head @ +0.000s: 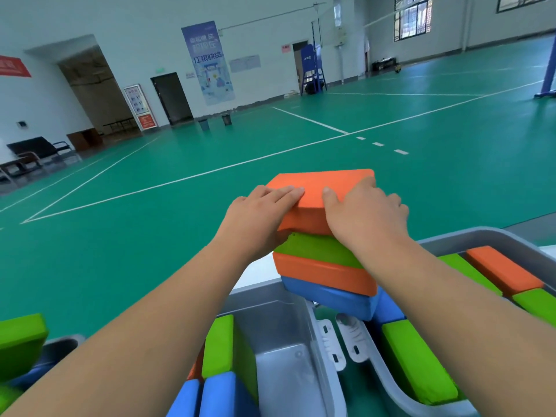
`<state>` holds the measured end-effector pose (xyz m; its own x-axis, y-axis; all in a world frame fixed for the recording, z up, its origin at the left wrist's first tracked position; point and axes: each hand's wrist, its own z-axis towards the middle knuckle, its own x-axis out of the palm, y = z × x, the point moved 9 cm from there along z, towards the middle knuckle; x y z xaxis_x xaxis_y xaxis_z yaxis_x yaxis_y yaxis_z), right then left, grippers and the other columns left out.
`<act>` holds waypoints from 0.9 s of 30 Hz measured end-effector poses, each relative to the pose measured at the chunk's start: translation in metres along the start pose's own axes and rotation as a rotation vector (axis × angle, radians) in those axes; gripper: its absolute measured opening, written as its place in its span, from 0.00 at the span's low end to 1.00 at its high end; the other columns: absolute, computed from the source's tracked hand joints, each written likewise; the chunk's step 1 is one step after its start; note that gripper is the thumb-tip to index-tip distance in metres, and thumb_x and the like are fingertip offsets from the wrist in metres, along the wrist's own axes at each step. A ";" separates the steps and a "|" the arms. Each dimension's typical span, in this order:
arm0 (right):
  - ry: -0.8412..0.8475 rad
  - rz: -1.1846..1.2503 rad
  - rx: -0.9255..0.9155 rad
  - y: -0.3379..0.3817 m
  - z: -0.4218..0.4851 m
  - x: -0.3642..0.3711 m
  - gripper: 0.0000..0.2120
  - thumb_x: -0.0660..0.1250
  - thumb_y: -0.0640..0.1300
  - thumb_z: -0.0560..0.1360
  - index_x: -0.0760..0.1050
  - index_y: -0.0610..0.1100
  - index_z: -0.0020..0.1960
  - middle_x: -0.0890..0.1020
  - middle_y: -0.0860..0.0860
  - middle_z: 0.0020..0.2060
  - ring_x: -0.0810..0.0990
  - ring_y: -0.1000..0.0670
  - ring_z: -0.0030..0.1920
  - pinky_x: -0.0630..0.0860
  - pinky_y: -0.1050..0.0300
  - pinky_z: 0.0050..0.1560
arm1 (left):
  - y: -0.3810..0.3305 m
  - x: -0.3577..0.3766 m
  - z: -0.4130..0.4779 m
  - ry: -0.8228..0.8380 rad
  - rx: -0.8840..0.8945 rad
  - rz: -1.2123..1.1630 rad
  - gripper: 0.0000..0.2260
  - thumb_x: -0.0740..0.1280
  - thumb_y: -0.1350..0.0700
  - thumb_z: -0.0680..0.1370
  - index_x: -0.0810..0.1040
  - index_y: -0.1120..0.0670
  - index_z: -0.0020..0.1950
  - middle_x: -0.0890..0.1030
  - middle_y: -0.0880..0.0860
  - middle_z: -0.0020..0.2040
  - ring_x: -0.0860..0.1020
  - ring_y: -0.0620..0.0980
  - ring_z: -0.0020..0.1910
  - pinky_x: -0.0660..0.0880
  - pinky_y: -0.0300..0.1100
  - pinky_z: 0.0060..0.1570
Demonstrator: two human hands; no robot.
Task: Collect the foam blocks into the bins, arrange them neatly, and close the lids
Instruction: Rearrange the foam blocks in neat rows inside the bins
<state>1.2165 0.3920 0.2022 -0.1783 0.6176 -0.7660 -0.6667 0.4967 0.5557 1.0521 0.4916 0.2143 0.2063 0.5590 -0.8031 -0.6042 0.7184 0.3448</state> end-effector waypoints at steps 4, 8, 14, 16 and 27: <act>-0.038 0.286 -0.029 0.017 -0.002 -0.012 0.36 0.60 0.67 0.78 0.66 0.39 0.70 0.79 0.39 0.64 0.77 0.34 0.63 0.74 0.40 0.63 | 0.017 -0.028 -0.015 -0.108 -0.069 0.017 0.40 0.75 0.38 0.71 0.64 0.40 0.80 0.71 0.40 0.77 0.74 0.53 0.65 0.76 0.53 0.52; -0.033 0.609 -0.143 0.053 -0.014 -0.012 0.24 0.62 0.59 0.80 0.73 0.44 0.68 0.79 0.45 0.61 0.76 0.43 0.63 0.70 0.52 0.61 | 0.040 -0.056 -0.060 -0.187 -0.217 -0.009 0.36 0.72 0.39 0.71 0.66 0.39 0.79 0.72 0.37 0.76 0.73 0.52 0.64 0.72 0.53 0.54; 0.151 0.565 -0.239 0.105 -0.055 0.038 0.21 0.61 0.56 0.76 0.77 0.43 0.60 0.77 0.45 0.57 0.75 0.43 0.58 0.68 0.52 0.57 | 0.056 -0.032 -0.155 -0.113 -0.456 -0.186 0.36 0.74 0.40 0.71 0.67 0.39 0.78 0.72 0.38 0.73 0.71 0.53 0.62 0.73 0.53 0.55; 0.198 0.495 -0.271 0.117 -0.069 0.055 0.18 0.58 0.58 0.72 0.74 0.44 0.48 0.77 0.44 0.50 0.75 0.41 0.51 0.69 0.50 0.51 | 0.059 -0.016 -0.183 -0.101 -0.507 -0.250 0.36 0.74 0.42 0.71 0.66 0.40 0.78 0.70 0.38 0.74 0.71 0.53 0.62 0.72 0.53 0.58; 0.383 -0.309 -0.549 0.140 -0.162 0.144 0.28 0.61 0.58 0.78 0.70 0.36 0.67 0.73 0.37 0.62 0.71 0.33 0.61 0.70 0.42 0.61 | 0.022 0.148 -0.316 0.830 -0.410 -0.459 0.57 0.75 0.33 0.72 0.44 0.56 0.86 0.46 0.57 0.86 0.49 0.56 0.84 0.49 0.50 0.82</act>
<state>0.9802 0.4517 0.1180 -0.0967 0.1931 -0.9764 -0.9758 0.1751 0.1312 0.8265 0.4592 -0.0502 -0.0186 -0.3066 -0.9516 -0.8493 0.5071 -0.1468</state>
